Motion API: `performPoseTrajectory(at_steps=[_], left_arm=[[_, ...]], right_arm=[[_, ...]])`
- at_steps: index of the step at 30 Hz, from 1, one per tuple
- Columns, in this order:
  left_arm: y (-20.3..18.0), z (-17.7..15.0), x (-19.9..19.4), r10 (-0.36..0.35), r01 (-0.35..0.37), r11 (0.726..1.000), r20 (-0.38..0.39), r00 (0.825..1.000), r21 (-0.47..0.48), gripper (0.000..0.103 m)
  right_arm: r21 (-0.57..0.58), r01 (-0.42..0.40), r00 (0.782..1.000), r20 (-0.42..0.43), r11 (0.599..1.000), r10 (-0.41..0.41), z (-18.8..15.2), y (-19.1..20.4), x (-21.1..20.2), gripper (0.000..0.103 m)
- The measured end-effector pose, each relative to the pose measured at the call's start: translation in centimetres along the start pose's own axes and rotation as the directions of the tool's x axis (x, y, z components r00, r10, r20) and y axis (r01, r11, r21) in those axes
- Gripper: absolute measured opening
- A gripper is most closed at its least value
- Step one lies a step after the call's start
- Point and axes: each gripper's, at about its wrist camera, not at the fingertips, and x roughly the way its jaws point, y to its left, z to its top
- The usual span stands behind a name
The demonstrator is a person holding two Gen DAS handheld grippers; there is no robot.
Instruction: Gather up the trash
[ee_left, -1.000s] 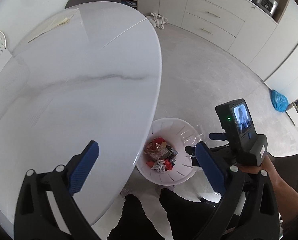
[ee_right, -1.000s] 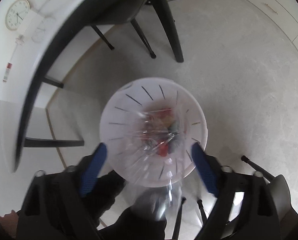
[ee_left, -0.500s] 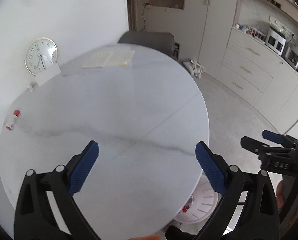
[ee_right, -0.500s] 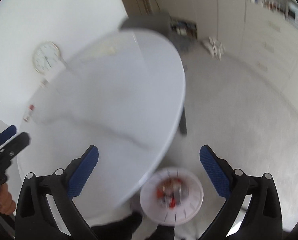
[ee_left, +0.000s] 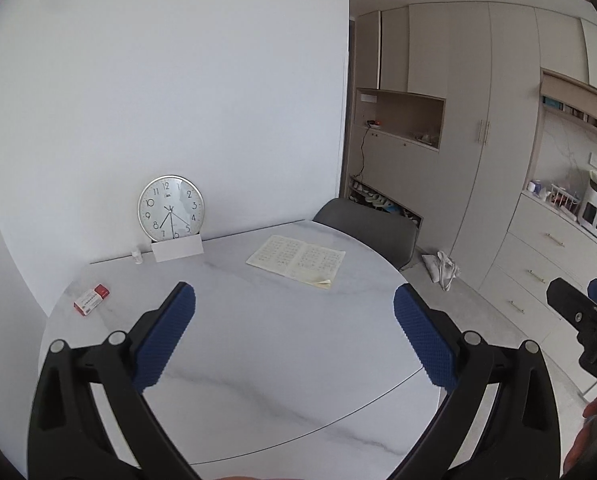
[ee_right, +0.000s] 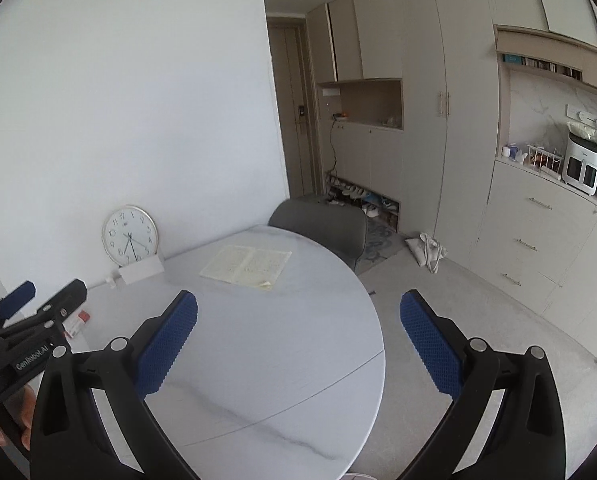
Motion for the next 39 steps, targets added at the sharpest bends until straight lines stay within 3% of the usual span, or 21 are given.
performPoseTrajectory(at_steps=[4, 39], left_arm=[[0.3, -0.2, -0.3, -0.001, 0.001, 1.000, 0.000, 1.000, 0.005, 0.095], [2.6, -1.3, 1.8, -0.054, 0.056, 0.998, -0.048, 0.997, 0.020, 0.095]], right_arm=[[0.014, 0.007, 0.999, 0.047, 1.000, -0.008, -0.5, 0.0, -1.1, 0.101], [-0.055, 0.019, 1.000, 0.000, 0.998, -0.019, -2.2, 4.0, 0.1, 0.101]])
